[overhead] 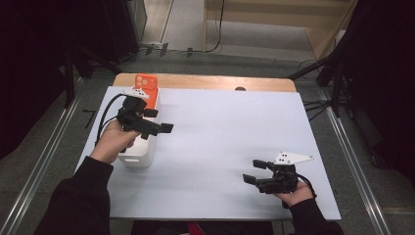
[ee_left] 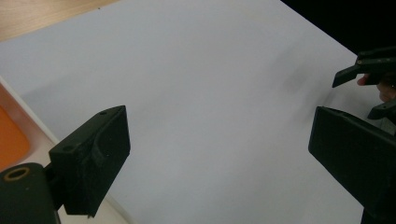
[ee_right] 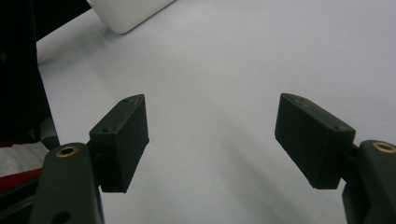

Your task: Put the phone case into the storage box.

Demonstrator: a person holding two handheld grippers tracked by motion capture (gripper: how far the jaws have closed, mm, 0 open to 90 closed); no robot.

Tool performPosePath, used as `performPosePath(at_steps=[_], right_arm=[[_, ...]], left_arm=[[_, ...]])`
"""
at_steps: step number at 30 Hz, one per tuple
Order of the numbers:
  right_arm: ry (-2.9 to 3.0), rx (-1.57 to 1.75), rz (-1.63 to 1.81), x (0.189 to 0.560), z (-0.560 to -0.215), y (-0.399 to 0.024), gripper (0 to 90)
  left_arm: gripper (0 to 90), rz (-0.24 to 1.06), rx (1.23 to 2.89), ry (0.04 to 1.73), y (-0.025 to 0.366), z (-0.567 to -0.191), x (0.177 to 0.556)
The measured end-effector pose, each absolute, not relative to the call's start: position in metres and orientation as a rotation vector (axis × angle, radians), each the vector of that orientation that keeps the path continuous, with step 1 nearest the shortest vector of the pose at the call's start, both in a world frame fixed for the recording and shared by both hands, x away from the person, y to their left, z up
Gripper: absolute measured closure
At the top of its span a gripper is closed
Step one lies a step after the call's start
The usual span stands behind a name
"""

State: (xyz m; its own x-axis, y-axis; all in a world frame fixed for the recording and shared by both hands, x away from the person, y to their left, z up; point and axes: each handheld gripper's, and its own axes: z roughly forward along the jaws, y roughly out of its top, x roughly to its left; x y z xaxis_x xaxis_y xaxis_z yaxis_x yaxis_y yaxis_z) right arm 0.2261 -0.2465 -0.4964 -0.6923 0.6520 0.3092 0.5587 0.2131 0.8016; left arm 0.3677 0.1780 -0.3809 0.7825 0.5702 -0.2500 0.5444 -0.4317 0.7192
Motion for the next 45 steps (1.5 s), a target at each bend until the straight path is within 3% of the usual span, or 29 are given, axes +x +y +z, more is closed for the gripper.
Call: performPosePath(at_steps=[45], right_arm=[[2.402,1.226,1.484,0.227,-0.496,-0.244,24.4]], left_arm=[[5.8,0.025,2.087,0.696,0.188,-0.423,0.308]])
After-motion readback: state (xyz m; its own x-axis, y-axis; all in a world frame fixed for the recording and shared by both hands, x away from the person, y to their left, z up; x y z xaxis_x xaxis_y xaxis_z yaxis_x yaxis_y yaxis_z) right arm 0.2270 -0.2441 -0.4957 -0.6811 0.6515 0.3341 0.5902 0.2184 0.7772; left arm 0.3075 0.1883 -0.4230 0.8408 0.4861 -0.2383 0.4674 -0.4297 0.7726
